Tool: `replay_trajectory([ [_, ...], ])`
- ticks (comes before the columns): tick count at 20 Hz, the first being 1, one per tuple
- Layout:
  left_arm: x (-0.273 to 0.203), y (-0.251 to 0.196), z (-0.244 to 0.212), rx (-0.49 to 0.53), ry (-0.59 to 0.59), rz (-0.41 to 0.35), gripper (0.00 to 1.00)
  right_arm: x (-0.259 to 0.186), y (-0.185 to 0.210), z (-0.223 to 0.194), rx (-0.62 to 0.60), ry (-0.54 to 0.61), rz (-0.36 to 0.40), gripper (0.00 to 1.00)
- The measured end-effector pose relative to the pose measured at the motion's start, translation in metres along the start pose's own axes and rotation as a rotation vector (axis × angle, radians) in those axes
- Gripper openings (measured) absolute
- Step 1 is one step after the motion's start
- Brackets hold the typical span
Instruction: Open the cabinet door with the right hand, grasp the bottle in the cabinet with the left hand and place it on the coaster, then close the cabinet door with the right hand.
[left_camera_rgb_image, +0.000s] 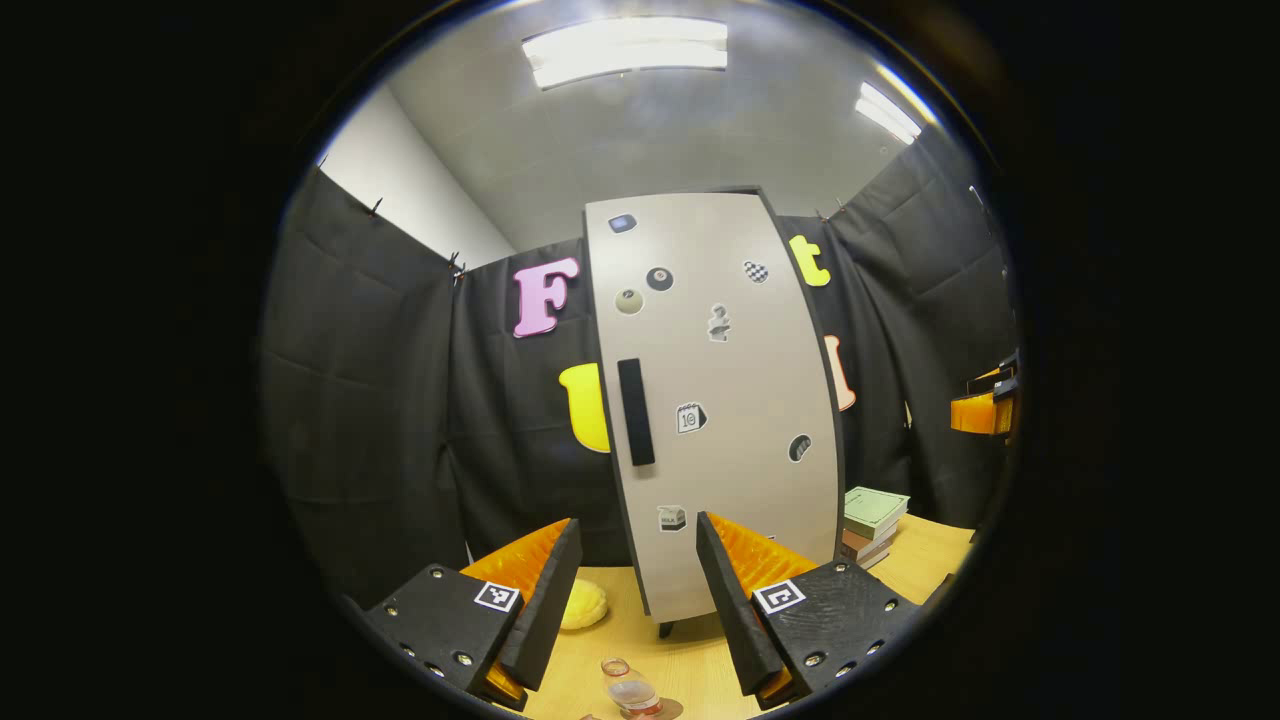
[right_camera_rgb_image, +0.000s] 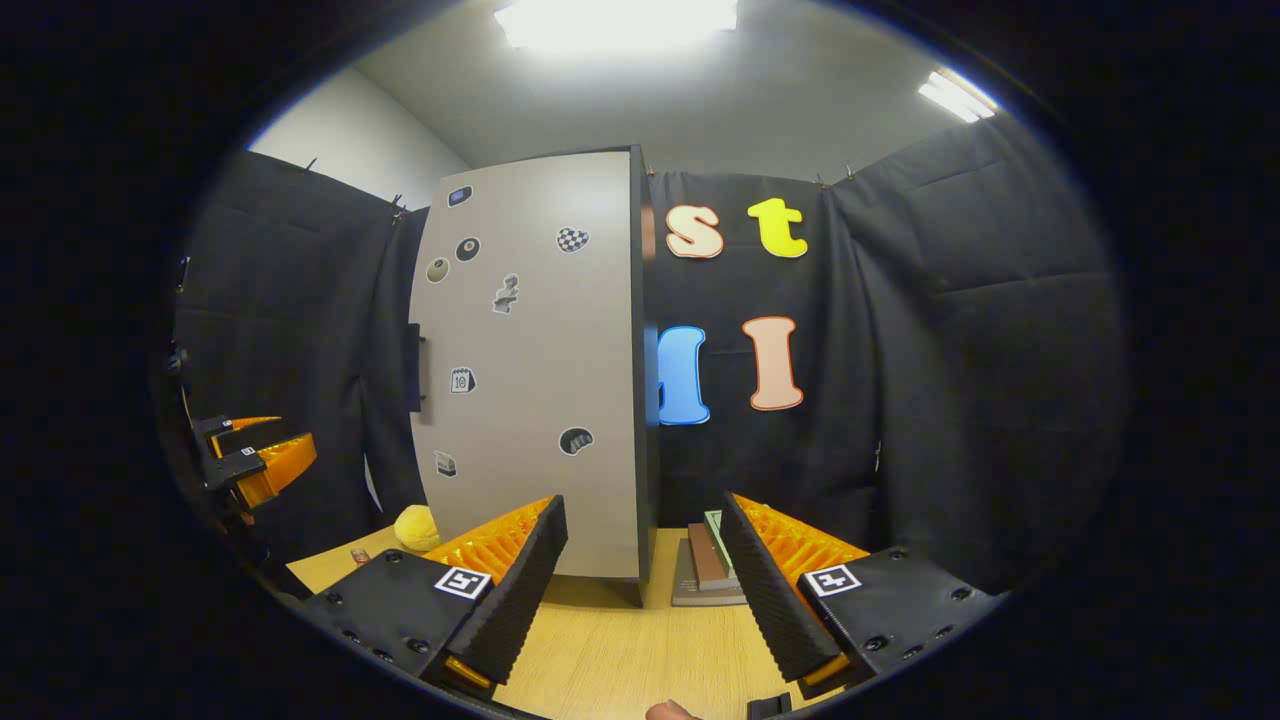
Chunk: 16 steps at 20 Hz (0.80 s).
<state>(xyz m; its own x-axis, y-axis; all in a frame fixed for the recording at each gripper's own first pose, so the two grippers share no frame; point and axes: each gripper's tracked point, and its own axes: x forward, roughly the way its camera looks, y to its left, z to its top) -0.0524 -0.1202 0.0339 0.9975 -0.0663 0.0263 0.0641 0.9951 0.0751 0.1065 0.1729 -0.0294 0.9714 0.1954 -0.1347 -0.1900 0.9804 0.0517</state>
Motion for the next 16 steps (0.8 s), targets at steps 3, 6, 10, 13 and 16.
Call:
replay_trajectory([
  [3, 0.0, 0.006, 0.001, -0.018, -0.008, -0.012, 0.67, -0.006, 0.007, 0.004, -0.005, -0.015, -0.004, 0.98],
  [6, -0.001, 0.019, -0.005, -0.029, 0.0, -0.013, 0.67, -0.008, 0.017, 0.008, -0.001, -0.025, -0.005, 0.98],
  [10, -0.006, 0.042, -0.011, -0.027, 0.01, -0.002, 0.67, -0.01, 0.033, 0.01, -0.004, -0.039, -0.004, 0.98],
  [13, -0.011, 0.056, -0.012, -0.026, 0.01, 0.009, 0.67, -0.011, 0.044, 0.013, -0.018, -0.045, 0.006, 0.98],
  [16, -0.012, 0.068, -0.015, -0.035, 0.01, 0.02, 0.67, -0.015, 0.05, 0.015, -0.022, -0.047, 0.01, 0.98],
])
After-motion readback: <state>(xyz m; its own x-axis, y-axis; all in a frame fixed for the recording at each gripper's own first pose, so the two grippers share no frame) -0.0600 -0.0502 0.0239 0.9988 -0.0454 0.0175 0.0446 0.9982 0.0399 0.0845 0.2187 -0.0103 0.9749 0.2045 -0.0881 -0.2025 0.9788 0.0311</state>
